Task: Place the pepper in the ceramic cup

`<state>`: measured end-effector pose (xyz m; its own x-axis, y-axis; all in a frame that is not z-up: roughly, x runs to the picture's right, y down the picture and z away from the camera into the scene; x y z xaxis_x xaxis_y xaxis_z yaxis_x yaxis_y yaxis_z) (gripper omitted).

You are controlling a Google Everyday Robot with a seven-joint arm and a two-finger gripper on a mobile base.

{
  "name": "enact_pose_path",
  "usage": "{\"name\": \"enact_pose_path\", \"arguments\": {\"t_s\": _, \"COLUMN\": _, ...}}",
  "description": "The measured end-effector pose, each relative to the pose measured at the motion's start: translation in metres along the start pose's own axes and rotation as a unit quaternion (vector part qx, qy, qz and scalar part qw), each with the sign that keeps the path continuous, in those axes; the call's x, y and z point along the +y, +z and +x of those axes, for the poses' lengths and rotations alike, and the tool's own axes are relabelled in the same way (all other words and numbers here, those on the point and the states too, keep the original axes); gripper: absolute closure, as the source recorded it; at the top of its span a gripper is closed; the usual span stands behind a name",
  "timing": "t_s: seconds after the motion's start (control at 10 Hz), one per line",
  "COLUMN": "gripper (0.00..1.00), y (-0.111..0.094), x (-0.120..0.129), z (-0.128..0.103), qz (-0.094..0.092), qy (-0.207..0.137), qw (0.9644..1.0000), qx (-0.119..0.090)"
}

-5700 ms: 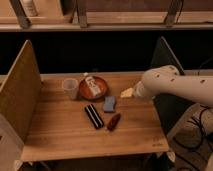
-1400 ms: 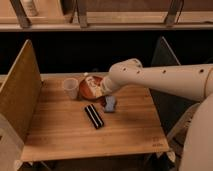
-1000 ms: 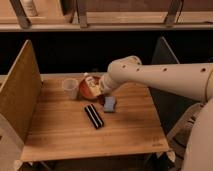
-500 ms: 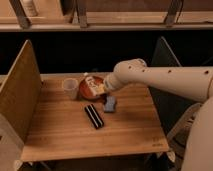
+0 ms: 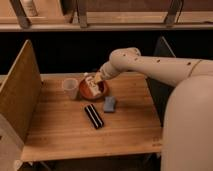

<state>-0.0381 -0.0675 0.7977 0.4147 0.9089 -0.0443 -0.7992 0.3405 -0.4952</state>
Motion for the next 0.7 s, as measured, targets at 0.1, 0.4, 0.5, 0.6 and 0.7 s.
{"name": "enact_pose_path", "arguments": {"t_s": 0.1, "gripper": 1.00, "y": 0.008, "x": 0.007, "z": -0.020, "qz": -0.008, "qy": -0.027, "qw": 0.9996, "qx": -0.003}}
{"name": "enact_pose_path", "arguments": {"t_s": 0.4, "gripper": 1.00, "y": 0.033, "x": 0.038, "z": -0.070, "qz": -0.057, "qy": -0.095, "qw": 0.9934, "qx": -0.028}}
{"name": "enact_pose_path", "arguments": {"t_s": 0.5, "gripper": 1.00, "y": 0.038, "x": 0.050, "z": -0.083, "qz": -0.078, "qy": -0.115, "qw": 0.9895, "qx": -0.039}}
{"name": "enact_pose_path", "arguments": {"t_s": 0.6, "gripper": 1.00, "y": 0.043, "x": 0.064, "z": -0.094, "qz": -0.104, "qy": -0.135, "qw": 0.9842, "qx": -0.050}}
{"name": "enact_pose_path", "arguments": {"t_s": 0.7, "gripper": 1.00, "y": 0.045, "x": 0.074, "z": -0.103, "qz": -0.128, "qy": -0.147, "qw": 0.9788, "qx": -0.061}}
